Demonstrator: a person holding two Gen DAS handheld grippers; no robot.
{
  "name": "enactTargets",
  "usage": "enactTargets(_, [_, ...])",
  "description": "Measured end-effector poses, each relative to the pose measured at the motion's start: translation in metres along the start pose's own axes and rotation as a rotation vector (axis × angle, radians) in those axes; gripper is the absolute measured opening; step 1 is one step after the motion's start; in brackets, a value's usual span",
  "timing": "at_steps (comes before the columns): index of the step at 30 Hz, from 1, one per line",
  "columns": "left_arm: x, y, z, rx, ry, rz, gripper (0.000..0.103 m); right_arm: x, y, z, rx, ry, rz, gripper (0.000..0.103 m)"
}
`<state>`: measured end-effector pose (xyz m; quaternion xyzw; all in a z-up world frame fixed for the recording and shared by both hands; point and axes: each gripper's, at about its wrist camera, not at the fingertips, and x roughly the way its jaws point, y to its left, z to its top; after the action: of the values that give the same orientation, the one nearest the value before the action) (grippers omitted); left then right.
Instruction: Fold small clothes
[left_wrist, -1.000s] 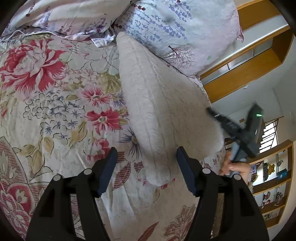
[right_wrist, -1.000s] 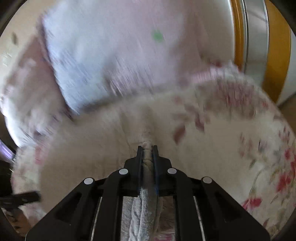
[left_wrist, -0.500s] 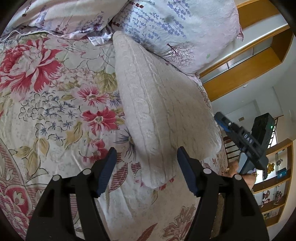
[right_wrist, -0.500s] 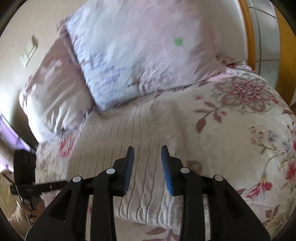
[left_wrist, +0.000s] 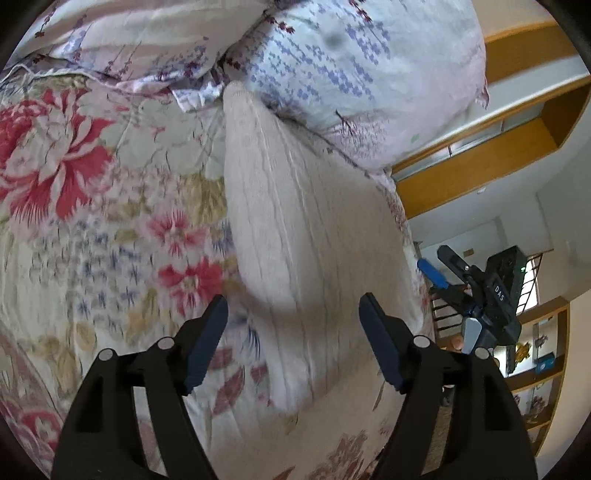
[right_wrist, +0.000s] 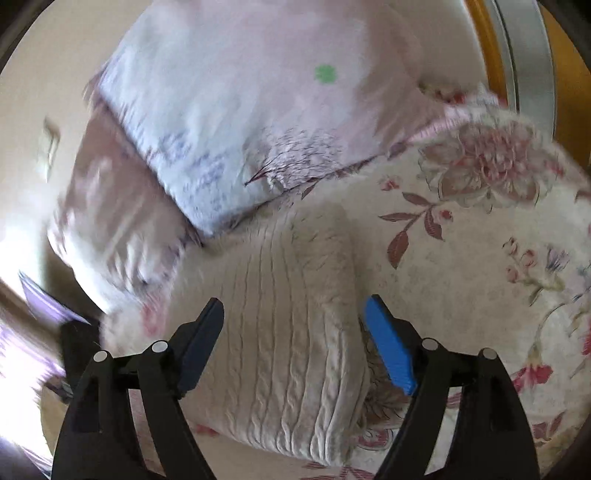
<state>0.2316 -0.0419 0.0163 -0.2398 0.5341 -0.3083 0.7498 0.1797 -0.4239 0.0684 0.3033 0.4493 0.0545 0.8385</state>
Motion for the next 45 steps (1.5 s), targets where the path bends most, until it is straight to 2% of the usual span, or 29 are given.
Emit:
enactTargets(2, [0.001,0.002,0.008,-0.015,-0.016,0.003,0.073,0.008,-0.015,0.01,0.066,0.039,0.041,0.081])
enactTargets(8, [0.014,0.005,0.022,-0.041,-0.009,-0.007,0.073,0.032,-0.039,0.018,0.152,0.12,0.059,0.081])
enactTargets(17, [0.038,0.009,0.034,-0.078,0.006,-0.023,0.073,0.06,-0.043,0.013,0.139,0.231,0.1,0.08])
enactTargets(21, [0.045,0.006,0.037,-0.071,0.008,-0.042,0.072,0.069,-0.036,0.008,0.114,0.267,0.147,0.073])
enactTargets(24, [0.049,0.004,0.039,-0.064,0.004,-0.041,0.072,0.071,-0.03,0.008,0.077,0.266,0.146,0.071])
enactTargets(30, [0.055,0.002,0.041,-0.07,-0.009,-0.055,0.071,0.076,-0.031,0.006,0.09,0.263,0.202,0.065])
enactTargets(33, [0.058,-0.002,0.038,-0.056,-0.02,-0.049,0.071,0.078,-0.032,0.004,0.09,0.257,0.211,0.056])
enactTargets(34, [0.059,-0.004,0.038,-0.052,-0.021,-0.042,0.068,0.08,-0.033,0.002,0.1,0.264,0.223,0.046])
enactTargets(35, [0.061,-0.004,0.037,-0.055,-0.014,-0.045,0.061,0.082,-0.034,0.001,0.115,0.268,0.239,0.041])
enactTargets(37, [0.062,-0.001,0.036,-0.074,-0.013,-0.064,0.052,0.08,-0.036,-0.003,0.135,0.254,0.263,0.036])
enactTargets(38, [0.06,0.0,0.036,-0.072,-0.016,-0.071,0.046,0.077,-0.034,-0.004,0.137,0.246,0.271,0.035])
enactTargets(40, [0.052,-0.002,0.035,-0.063,-0.02,-0.1,0.04,0.069,-0.028,-0.007,0.139,0.224,0.281,0.033])
enactTargets(42, [0.041,-0.005,0.034,-0.041,-0.02,-0.125,0.038,0.058,-0.018,-0.01,0.126,0.203,0.301,0.032])
enactTargets(45, [0.018,-0.01,0.029,0.006,-0.03,-0.123,0.038,0.048,0.004,-0.017,0.092,0.191,0.321,0.032])
